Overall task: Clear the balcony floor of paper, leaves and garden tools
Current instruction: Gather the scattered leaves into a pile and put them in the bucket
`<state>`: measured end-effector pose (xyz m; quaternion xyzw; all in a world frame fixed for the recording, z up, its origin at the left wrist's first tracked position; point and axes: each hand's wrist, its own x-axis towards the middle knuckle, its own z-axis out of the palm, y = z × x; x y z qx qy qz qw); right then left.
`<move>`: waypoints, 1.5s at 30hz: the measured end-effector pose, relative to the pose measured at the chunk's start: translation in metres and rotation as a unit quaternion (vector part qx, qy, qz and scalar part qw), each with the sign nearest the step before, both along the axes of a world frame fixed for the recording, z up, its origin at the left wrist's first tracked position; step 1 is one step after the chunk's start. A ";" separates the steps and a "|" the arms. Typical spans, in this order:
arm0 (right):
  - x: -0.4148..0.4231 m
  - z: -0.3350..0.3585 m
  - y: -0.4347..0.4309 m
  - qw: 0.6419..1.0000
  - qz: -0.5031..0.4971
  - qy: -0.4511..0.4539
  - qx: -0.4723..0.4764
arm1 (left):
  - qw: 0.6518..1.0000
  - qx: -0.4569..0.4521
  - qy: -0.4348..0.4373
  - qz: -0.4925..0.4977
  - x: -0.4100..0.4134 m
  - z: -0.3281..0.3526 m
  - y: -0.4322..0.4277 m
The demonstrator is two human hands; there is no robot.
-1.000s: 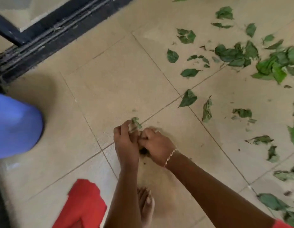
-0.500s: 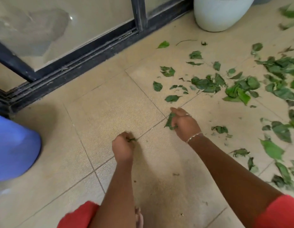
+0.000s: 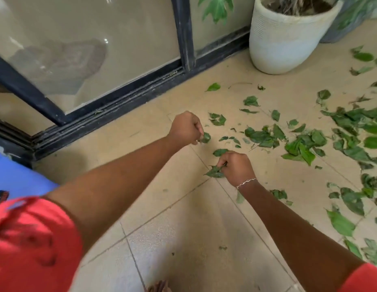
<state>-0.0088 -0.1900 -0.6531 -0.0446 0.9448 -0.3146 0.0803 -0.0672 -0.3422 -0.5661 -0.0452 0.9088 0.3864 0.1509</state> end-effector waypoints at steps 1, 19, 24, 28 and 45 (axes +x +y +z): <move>-0.005 0.011 -0.007 1.000 0.007 0.004 -0.012 | 1.000 0.005 -0.005 0.005 -0.001 0.012 -0.009; 0.012 0.148 -0.311 0.938 0.288 0.037 -0.192 | 0.735 0.183 0.301 0.580 0.204 0.088 -0.328; 0.037 0.162 -0.408 0.917 0.326 0.065 -0.221 | 0.737 0.050 0.268 0.619 0.234 0.074 -0.378; 0.043 0.159 -0.450 0.908 0.375 0.098 -0.157 | 0.796 -0.055 0.175 0.578 0.235 0.056 -0.388; -0.012 0.090 -0.195 0.938 0.314 -0.011 -0.149 | 0.928 -0.140 0.282 0.197 0.137 0.022 -0.205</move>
